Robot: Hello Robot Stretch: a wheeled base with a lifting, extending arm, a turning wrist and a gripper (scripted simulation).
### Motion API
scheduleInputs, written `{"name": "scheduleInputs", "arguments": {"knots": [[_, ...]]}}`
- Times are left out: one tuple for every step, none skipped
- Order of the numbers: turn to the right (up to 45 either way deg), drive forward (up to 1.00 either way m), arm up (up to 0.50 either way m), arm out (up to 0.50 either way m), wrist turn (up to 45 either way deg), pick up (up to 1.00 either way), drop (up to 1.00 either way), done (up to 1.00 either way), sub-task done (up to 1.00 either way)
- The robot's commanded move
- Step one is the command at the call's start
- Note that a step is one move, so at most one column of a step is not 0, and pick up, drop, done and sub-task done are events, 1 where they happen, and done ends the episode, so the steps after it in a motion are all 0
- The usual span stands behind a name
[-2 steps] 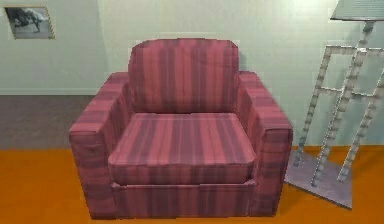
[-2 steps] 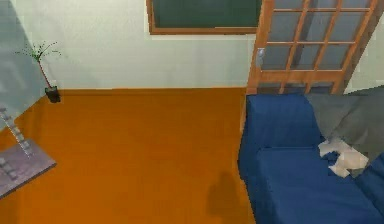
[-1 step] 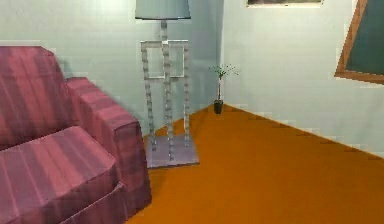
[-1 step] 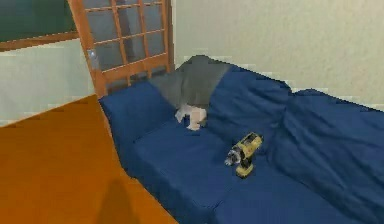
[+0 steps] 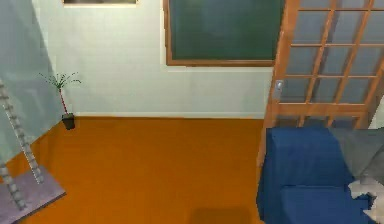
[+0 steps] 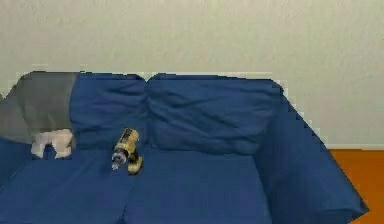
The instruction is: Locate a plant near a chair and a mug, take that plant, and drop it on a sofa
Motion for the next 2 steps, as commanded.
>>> {"name": "scheduleInputs", "arguments": {"knots": [[0.0, 1.0, 0.0, 0.0, 0.0, 0.0, 0.0, 0.0, 0.0], [3.0, 0.0, 0.0, 0.0, 0.0, 0.0, 0.0, 0.0, 0.0]]}}
